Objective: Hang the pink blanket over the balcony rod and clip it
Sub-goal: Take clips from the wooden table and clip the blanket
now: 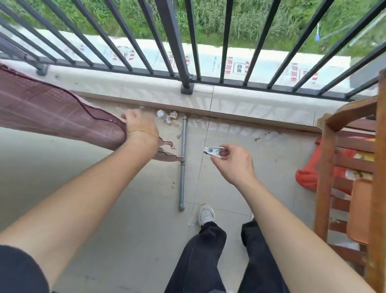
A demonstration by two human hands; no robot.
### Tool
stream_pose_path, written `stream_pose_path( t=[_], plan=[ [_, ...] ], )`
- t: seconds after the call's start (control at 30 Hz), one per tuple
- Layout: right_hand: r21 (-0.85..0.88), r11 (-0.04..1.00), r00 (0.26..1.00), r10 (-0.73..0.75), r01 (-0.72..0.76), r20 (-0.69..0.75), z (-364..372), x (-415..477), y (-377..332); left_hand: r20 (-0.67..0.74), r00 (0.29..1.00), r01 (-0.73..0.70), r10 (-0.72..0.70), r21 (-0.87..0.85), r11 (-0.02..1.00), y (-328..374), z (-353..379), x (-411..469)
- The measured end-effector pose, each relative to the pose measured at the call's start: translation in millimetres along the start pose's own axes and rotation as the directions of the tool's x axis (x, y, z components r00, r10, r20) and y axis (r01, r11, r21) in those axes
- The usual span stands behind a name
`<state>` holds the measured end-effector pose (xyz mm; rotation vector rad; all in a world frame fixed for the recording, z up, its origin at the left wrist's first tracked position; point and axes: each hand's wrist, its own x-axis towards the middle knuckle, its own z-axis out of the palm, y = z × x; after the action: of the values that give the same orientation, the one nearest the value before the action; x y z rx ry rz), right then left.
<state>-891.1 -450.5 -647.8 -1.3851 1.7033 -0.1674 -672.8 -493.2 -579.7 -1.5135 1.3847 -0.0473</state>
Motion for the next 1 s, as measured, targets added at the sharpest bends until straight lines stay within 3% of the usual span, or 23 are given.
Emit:
stream_pose_path(
  t=[0.07, 0.17, 0.43, 0.57, 0.7, 1.0],
  plan=[
    [0.011, 1.0, 0.999, -0.026, 0.025, 0.041, 1.0, 6.8, -2.2, 0.095, 0.995, -0.004, 0.016, -0.116, 0.993, -2.9, -3.0, 2.9],
    [-0.016, 0.993, 0.992, -0.112, 0.113, 0.059, -0.3, 21.6, -1.5, 0.102, 0.994, -0.015, 0.041, -0.239, 0.971, -2.1, -6.2, 2.6],
    [-0.112, 0.946, 0.931, -0.27, 0.304, 0.247, 3.1, 60.3, -20.4, -0.078, 0.985, -0.164, 0.155, -0.14, 0.976, -0.4, 8.3, 0.3],
    [-0.135, 0.851, 0.83, -0.442, 0.508, 0.339, 4.9, 73.3, -29.7, -0.008, 0.997, -0.075, 0.077, -0.335, 0.939, 0.9, 4.3, 6.6],
    [-0.152, 0.761, 0.746, -0.541, 0.631, 0.388, 11.4, 75.0, -33.3, 0.11, 0.993, 0.091, -0.036, -0.561, 0.823, 0.1, 4.8, 15.2],
    [-0.087, 0.63, 0.614, -0.702, 0.772, 0.362, 44.9, 83.2, -48.1, 0.142, 0.989, 0.118, -0.031, -0.663, 0.739, -2.2, 5.3, 21.1]
  ],
)
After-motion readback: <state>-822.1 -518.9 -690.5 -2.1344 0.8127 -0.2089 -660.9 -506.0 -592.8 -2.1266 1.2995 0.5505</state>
